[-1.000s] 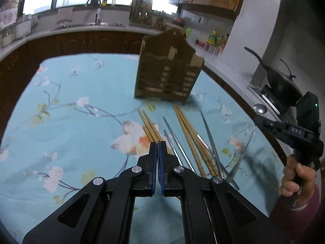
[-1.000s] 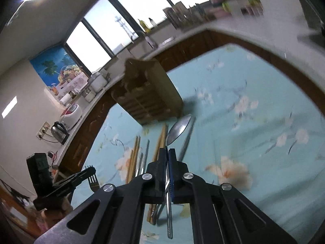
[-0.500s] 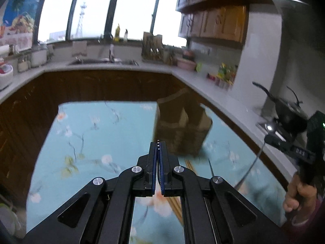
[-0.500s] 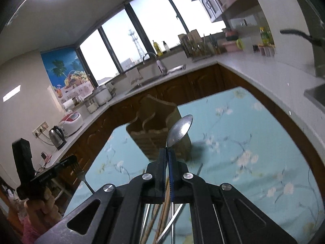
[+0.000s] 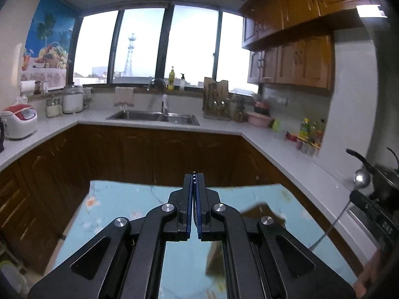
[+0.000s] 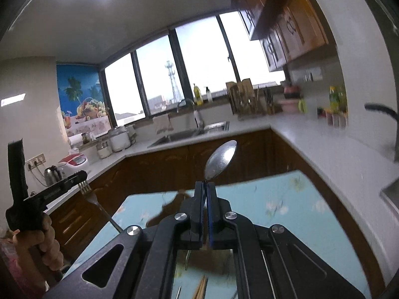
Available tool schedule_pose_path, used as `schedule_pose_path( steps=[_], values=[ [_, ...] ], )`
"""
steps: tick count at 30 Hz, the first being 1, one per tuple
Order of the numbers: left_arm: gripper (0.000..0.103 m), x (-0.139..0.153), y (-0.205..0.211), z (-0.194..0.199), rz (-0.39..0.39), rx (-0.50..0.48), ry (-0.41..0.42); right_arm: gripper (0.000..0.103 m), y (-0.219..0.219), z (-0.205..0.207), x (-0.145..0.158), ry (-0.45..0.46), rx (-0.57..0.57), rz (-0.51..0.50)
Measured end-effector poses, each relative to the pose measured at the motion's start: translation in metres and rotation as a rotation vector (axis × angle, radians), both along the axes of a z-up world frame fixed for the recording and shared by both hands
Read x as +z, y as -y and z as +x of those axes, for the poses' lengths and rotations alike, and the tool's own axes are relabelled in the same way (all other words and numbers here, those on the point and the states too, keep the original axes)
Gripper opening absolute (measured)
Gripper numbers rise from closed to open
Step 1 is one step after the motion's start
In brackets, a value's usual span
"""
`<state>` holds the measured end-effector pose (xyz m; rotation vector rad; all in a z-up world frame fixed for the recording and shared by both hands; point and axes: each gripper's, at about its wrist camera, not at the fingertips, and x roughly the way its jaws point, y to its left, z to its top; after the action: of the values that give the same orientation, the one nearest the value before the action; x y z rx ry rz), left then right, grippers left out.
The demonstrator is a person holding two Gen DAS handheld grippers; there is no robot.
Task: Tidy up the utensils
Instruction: 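Lift the silver spoon with the right gripper and carry it above the wooden holder, then open the right gripper to drop the spoon into the holder, return to pile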
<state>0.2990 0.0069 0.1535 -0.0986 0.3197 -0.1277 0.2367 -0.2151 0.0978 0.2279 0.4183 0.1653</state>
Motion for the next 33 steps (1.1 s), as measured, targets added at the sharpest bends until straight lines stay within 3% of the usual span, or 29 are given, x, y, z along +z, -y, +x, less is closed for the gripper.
schedule_pose_path(
  steps=[6, 11, 22, 29, 33],
  values=[
    [0.002, -0.011, 0.017, 0.042, 0.030, 0.026, 0.009, 0.002, -0.008, 0.036, -0.007, 0.024, 0.002, -0.030],
    [0.002, -0.036, 0.036, 0.065, 0.059, 0.000, -0.031, 0.002, -0.019, 0.058, -0.037, -0.009, 0.026, -0.058],
    [0.003, -0.082, 0.064, 0.078, 0.117, -0.090, -0.123, 0.002, -0.034, 0.078, -0.094, -0.142, 0.109, -0.094],
    [0.003, -0.091, 0.076, 0.072, 0.155, -0.144, -0.135, 0.003, -0.030, 0.081, -0.104, -0.187, 0.134, -0.084],
    [0.003, -0.092, 0.075, 0.074, 0.134, -0.151, -0.150, 0.002, -0.024, 0.083, -0.102, -0.199, 0.130, -0.066]
  ],
)
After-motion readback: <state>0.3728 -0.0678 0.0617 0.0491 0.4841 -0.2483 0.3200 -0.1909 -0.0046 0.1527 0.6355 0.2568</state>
